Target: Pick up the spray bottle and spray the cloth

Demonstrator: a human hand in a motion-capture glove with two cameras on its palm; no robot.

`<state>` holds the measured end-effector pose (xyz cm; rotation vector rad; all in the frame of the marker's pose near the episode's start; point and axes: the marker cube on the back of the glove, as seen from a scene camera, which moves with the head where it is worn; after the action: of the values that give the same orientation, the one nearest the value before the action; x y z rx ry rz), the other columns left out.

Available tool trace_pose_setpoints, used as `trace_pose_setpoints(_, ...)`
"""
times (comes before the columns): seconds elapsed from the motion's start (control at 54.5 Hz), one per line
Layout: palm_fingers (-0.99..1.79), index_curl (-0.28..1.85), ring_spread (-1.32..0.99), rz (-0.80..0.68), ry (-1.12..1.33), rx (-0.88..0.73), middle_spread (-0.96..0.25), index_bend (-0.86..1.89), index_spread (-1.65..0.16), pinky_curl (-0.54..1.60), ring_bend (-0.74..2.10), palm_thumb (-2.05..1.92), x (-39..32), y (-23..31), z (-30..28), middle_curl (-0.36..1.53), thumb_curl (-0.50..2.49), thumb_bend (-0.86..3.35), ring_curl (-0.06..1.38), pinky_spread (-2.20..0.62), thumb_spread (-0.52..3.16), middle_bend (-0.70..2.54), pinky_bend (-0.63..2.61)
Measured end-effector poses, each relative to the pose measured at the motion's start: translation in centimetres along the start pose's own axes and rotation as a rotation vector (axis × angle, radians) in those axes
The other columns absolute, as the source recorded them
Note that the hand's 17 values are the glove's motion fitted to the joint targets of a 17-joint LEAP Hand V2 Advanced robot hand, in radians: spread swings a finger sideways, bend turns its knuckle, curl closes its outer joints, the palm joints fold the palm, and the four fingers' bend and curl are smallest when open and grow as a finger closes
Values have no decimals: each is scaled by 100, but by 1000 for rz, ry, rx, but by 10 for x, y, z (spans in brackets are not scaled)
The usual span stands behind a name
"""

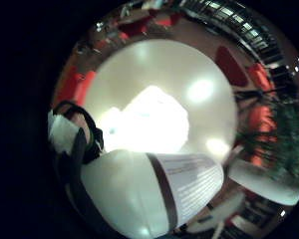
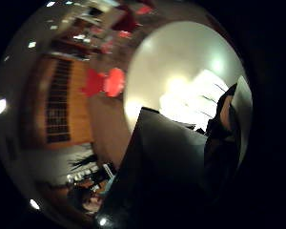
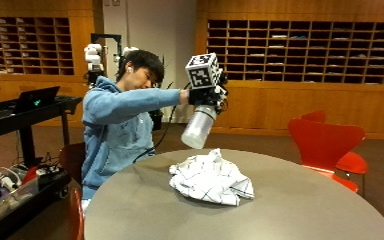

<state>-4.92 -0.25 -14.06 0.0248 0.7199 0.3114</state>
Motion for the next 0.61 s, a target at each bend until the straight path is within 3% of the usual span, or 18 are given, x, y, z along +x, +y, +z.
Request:
trace_pose_setpoints(0.147,140,55,-19,-119,-512,293,-10,54,-17,42,70,91,-46,-8,6,53,80,-3,48,-25,16,67,37)
trace_pose_setpoints(0.294,139,55,-18,-146,-919,367,-10,53,-17,42,70,91,-86,-24,46,53,80,-2,48,-25,16,66,38)
trace_pose_setpoints(0.422,139,55,-18,-107,-1039,391,-10,52,-17,42,69,91,-110,-43,87,53,80,-3,48,-25,17,66,39)
trace_pose_setpoints(0.605,139,55,-18,-97,-1008,341,-9,51,-17,42,69,92,-136,-66,146,53,81,-2,48,-25,17,66,39)
